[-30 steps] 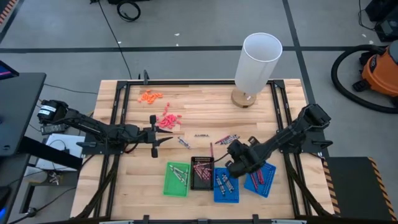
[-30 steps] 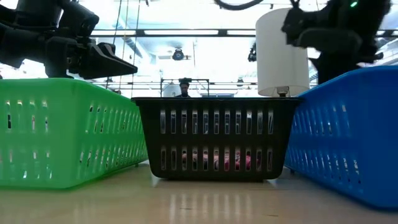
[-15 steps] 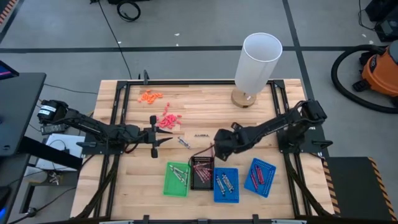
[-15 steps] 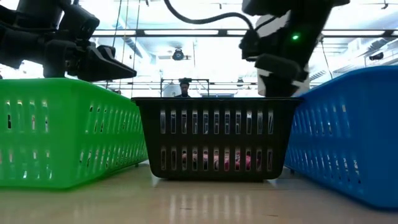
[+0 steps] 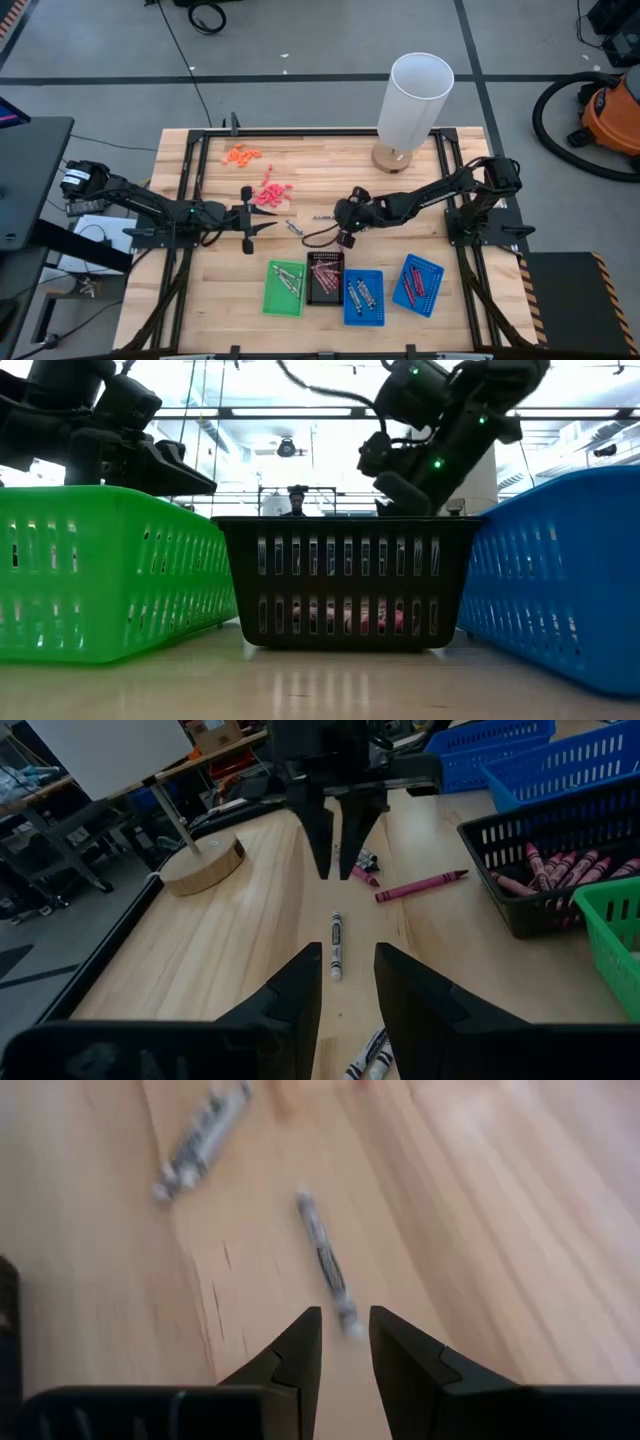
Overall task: Sort crayons
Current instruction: Put the white crayon into the green bin
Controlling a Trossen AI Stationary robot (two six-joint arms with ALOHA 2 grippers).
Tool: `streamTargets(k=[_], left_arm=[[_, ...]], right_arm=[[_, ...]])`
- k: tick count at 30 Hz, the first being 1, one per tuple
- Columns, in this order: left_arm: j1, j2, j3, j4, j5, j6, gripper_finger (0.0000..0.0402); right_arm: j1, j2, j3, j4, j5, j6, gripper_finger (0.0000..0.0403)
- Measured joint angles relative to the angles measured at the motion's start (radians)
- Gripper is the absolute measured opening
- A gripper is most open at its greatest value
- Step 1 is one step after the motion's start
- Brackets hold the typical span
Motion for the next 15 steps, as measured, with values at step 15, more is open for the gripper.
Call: streamTargets(k=[15], left_arm=[[0.000,0.000,0.000,0.003,0.000,0.001,0.0105]], right_arm=[[-0.099,0.006,-0.229,0.602,-0.151,-0.179,0.0095]])
